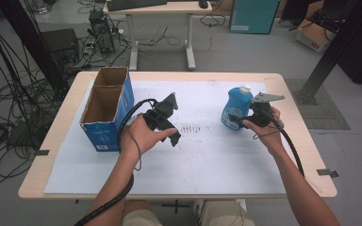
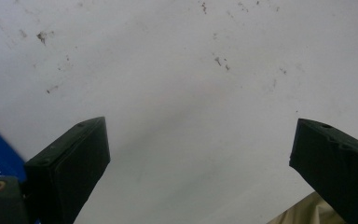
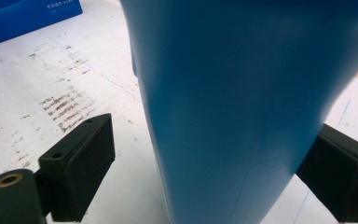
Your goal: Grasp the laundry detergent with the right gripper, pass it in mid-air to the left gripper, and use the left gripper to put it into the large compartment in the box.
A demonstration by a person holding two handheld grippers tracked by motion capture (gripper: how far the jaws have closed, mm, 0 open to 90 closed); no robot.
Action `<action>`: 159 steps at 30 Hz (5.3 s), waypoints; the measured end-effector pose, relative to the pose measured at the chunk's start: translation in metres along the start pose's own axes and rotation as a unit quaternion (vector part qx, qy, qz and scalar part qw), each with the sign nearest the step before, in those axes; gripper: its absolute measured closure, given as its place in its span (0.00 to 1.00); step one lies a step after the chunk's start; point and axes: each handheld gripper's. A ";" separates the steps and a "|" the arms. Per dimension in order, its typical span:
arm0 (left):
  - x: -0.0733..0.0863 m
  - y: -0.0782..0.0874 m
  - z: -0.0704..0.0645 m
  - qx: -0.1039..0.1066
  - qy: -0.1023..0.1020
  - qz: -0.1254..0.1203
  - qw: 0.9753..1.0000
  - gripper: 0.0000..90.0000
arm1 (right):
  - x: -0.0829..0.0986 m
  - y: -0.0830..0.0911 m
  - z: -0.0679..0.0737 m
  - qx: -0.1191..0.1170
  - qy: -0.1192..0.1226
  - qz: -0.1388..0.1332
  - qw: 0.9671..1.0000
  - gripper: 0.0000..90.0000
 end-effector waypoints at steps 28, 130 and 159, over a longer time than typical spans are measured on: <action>-0.001 -0.001 0.001 0.000 0.000 0.000 1.000 0.06 | 0.002 -0.004 -0.006 -0.007 0.010 0.000 1.000 0.45; -0.008 0.003 -0.004 -0.004 -0.009 -0.008 1.000 0.06 | 0.003 -0.003 -0.006 -0.007 0.015 -0.003 1.000 0.51; -0.009 0.006 -0.005 -0.007 -0.011 -0.010 1.000 0.06 | 0.003 -0.003 -0.006 -0.009 0.014 -0.003 1.000 0.50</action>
Point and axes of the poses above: each handheld gripper's, and its own axes: y roughly backward along the jaws, x roughly out of its underside, z roughly to its left, and after that the axes turned 1 degree about -x, right-handed
